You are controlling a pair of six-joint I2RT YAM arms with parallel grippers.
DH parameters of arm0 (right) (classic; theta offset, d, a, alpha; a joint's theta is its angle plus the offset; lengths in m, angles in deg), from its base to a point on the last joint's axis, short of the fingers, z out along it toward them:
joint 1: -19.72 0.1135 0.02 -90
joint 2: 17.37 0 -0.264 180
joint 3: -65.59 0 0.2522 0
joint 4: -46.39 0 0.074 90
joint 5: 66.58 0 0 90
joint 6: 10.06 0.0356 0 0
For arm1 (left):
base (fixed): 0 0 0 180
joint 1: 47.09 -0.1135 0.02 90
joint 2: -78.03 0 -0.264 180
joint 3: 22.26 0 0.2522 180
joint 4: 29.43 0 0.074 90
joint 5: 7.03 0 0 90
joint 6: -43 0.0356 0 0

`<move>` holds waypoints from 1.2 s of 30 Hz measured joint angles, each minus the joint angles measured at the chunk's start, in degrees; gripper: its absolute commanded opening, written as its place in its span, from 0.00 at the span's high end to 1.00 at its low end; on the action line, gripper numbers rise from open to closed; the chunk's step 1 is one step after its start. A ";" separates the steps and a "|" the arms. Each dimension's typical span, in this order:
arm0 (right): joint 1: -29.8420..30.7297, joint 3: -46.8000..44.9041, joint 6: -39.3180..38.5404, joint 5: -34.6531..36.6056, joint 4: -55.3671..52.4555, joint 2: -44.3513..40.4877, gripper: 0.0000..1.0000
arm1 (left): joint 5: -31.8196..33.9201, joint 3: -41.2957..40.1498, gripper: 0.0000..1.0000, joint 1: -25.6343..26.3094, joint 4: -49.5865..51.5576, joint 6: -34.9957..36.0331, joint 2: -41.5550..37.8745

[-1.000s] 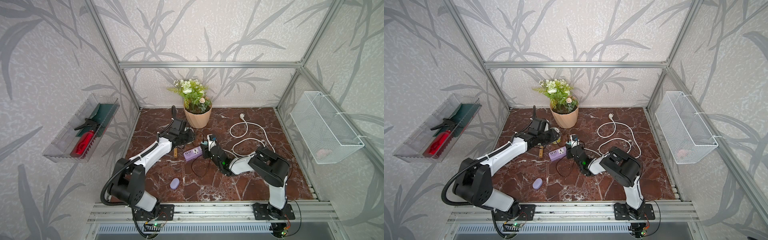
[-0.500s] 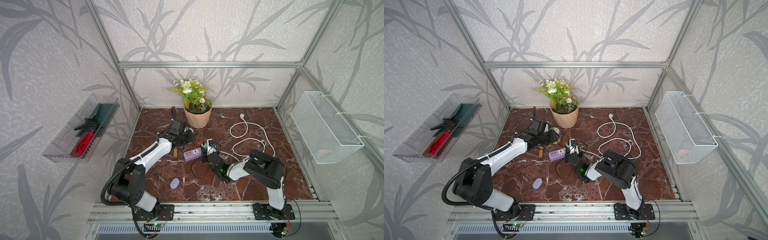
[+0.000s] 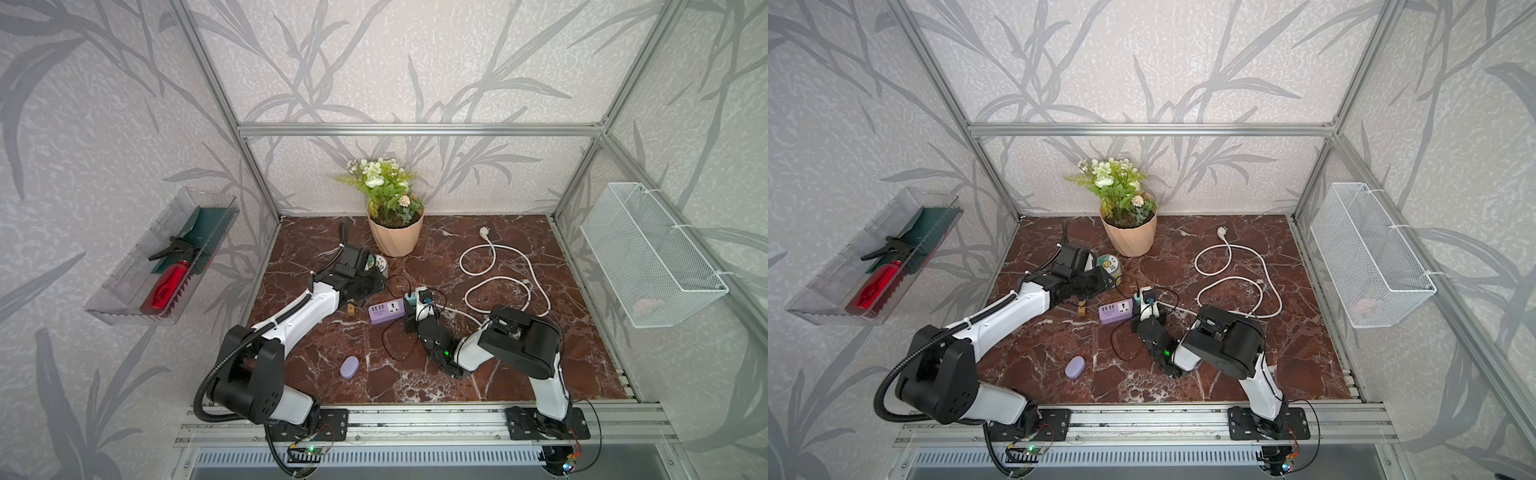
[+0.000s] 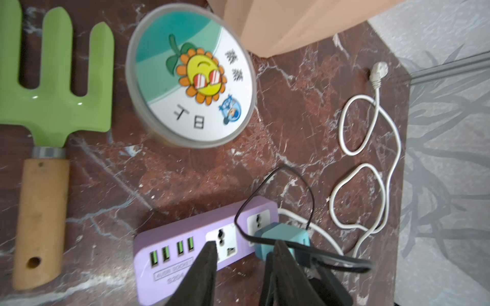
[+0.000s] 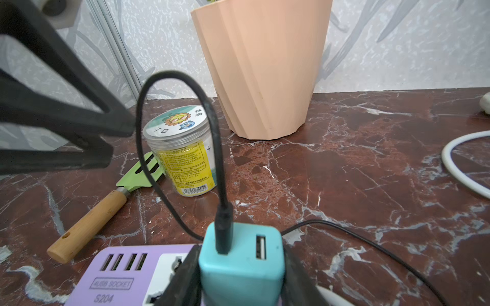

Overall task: Charge the bluetooth headset
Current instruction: Insert the plug into the socket.

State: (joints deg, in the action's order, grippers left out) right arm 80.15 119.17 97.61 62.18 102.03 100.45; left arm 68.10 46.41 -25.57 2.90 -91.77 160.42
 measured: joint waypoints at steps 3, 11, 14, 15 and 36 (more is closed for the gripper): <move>0.28 0.00 -0.57 0.52 1.97 1.33 1.00 | -0.17 -2.29 0.71 0.00 1.55 -0.85 -2.58; 0.48 -0.76 0.24 1.31 7.43 3.89 1.00 | -0.76 -8.68 0.71 0.00 1.46 -4.33 -4.44; 0.48 -1.07 0.33 1.27 8.55 4.33 1.00 | -0.94 -8.92 0.71 0.11 1.03 -4.90 -2.16; 0.50 -1.07 0.28 1.31 8.90 4.52 1.00 | -0.98 -8.92 0.71 0.13 0.66 -5.01 -1.38; 2.86 -0.02 -3.61 6.43 12.04 8.22 1.00 | -3.26 -8.70 0.82 0.46 -8.81 -6.25 6.97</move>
State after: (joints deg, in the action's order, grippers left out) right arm 83.01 119.14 94.01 68.61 114.08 108.67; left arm 64.84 37.71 -25.11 -5.91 -98.03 167.40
